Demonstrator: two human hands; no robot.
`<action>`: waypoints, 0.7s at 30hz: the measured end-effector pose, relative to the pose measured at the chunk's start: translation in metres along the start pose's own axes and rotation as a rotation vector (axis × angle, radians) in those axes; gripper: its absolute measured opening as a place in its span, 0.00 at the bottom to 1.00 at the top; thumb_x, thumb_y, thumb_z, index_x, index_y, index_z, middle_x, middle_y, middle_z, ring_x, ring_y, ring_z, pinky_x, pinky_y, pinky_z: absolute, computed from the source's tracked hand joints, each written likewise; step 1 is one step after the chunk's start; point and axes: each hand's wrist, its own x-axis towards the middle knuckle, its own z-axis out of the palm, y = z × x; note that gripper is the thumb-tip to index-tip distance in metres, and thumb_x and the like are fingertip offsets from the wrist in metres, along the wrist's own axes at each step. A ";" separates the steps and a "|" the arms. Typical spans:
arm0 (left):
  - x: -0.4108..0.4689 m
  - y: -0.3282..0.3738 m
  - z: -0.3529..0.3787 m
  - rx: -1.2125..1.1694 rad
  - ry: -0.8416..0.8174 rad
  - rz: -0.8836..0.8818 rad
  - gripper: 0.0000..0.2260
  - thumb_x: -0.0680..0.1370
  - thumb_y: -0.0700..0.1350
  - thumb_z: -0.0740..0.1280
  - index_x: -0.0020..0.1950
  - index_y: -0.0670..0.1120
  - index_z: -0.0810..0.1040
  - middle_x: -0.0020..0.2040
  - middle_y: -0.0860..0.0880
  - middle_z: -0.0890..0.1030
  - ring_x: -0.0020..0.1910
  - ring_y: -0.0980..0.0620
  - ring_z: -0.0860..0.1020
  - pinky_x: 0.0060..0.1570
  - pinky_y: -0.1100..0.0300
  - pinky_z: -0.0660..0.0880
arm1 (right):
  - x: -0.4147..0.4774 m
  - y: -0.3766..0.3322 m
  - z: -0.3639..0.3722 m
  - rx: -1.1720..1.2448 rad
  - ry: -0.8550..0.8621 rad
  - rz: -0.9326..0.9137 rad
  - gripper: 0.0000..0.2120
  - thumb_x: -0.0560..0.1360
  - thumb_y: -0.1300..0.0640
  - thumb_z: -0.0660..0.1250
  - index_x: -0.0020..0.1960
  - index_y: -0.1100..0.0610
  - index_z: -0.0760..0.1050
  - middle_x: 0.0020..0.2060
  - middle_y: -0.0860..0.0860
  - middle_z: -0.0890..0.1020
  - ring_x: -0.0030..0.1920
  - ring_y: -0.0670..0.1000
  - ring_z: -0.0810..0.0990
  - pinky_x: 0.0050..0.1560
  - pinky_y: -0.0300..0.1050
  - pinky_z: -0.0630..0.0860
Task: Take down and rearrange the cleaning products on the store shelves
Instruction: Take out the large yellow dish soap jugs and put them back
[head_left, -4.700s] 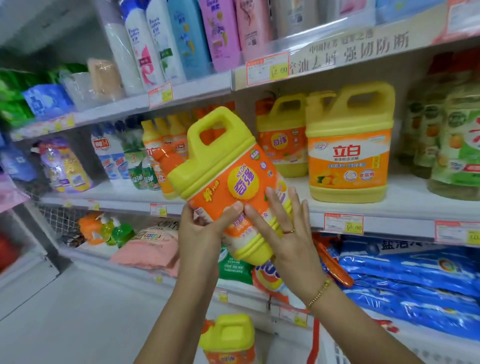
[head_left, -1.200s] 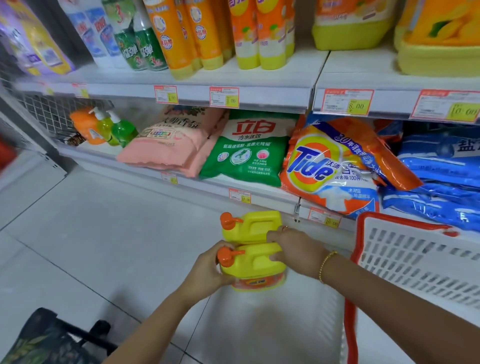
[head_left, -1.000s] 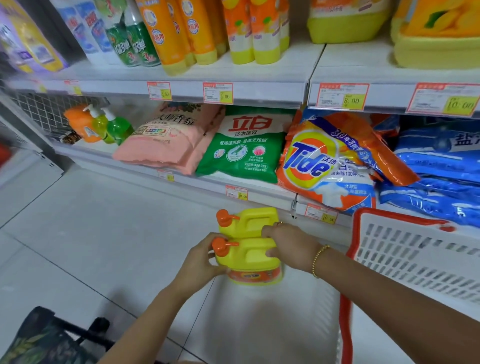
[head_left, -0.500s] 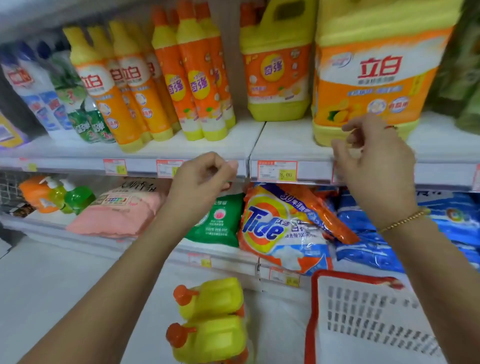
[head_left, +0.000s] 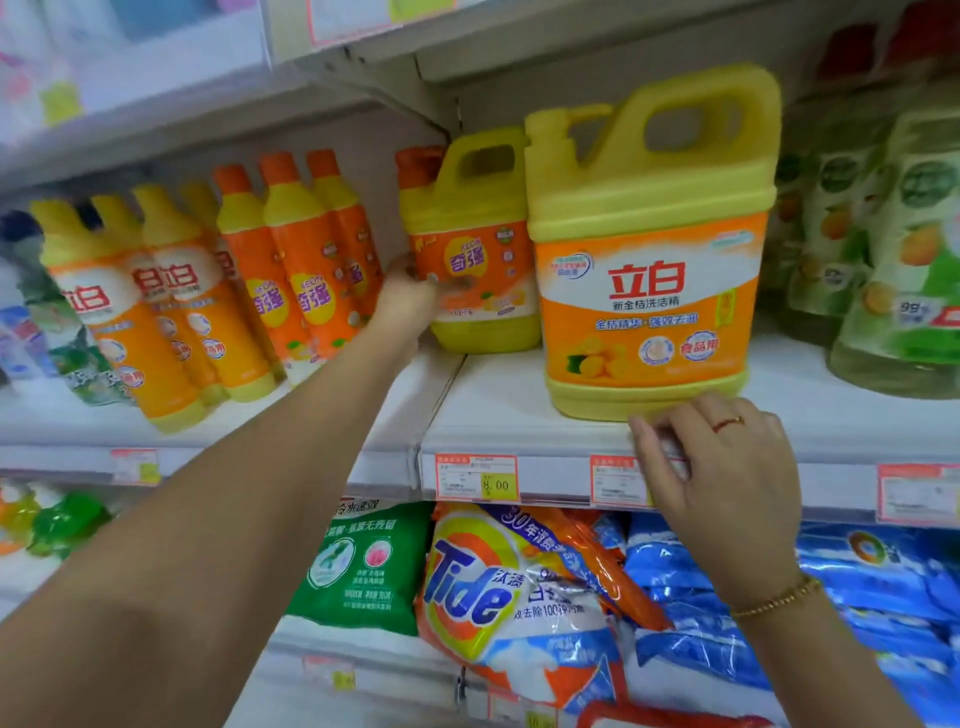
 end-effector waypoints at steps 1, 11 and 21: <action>0.010 0.002 -0.001 -0.001 -0.031 -0.014 0.45 0.50 0.50 0.82 0.66 0.44 0.73 0.58 0.45 0.82 0.54 0.46 0.82 0.57 0.46 0.78 | -0.001 0.001 0.001 0.000 0.017 -0.011 0.14 0.76 0.50 0.61 0.36 0.58 0.75 0.32 0.54 0.76 0.34 0.56 0.74 0.38 0.45 0.61; -0.017 0.014 -0.006 0.065 -0.048 -0.062 0.44 0.52 0.50 0.83 0.66 0.48 0.71 0.59 0.49 0.80 0.55 0.44 0.81 0.53 0.45 0.79 | -0.004 0.001 0.004 -0.002 0.079 -0.047 0.16 0.76 0.49 0.62 0.36 0.59 0.76 0.31 0.54 0.77 0.33 0.56 0.74 0.38 0.48 0.63; -0.117 0.029 -0.031 0.126 0.123 0.224 0.24 0.67 0.37 0.78 0.57 0.48 0.71 0.49 0.58 0.79 0.46 0.64 0.78 0.51 0.65 0.77 | 0.005 -0.011 -0.026 0.407 -0.207 0.247 0.18 0.72 0.40 0.58 0.48 0.53 0.76 0.44 0.49 0.79 0.47 0.51 0.73 0.47 0.42 0.65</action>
